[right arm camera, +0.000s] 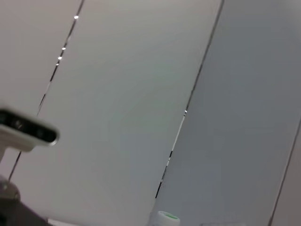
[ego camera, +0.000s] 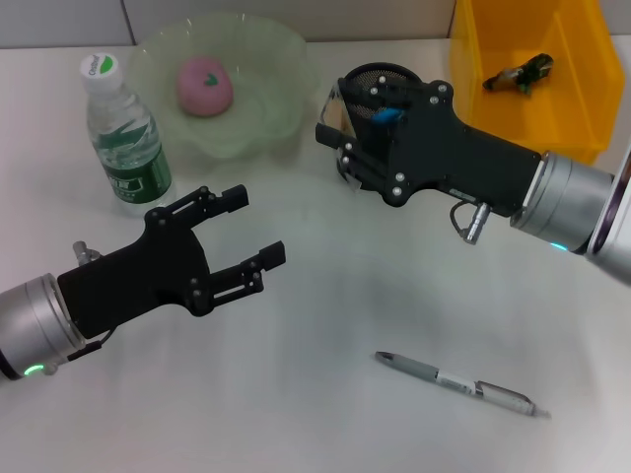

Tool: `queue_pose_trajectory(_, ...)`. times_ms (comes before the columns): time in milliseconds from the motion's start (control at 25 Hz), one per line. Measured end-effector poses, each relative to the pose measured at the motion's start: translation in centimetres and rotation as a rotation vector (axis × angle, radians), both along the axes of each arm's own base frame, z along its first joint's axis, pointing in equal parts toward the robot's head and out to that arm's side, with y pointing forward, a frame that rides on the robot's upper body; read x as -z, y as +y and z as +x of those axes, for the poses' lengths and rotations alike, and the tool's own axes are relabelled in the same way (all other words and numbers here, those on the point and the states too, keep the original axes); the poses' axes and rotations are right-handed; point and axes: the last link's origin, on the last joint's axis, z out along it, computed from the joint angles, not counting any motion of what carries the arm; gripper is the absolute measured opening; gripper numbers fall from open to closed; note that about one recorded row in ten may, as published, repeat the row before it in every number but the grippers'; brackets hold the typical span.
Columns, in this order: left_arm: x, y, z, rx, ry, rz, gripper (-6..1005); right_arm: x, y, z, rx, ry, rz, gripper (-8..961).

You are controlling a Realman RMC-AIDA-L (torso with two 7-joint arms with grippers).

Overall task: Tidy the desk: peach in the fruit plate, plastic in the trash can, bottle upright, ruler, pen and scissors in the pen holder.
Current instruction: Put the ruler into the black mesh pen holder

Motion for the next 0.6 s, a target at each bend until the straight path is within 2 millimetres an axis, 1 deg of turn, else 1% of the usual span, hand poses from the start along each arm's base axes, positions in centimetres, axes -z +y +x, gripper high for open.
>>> queue_pose_trajectory(240,-0.03,0.24,-0.05,-0.011,0.003,0.004,794,-0.03,-0.20,0.29,-0.102,-0.081,0.137,377)
queue_pose_trajectory(280,-0.03,0.30,-0.07,-0.014,0.004,0.004,794,0.08,-0.35,0.39,-0.141,-0.112,0.188,377)
queue_pose_trajectory(600,-0.24,0.66,-0.20,-0.045,-0.006,0.011,794,0.72,-1.01,0.49,-0.252,-0.192,0.323,377)
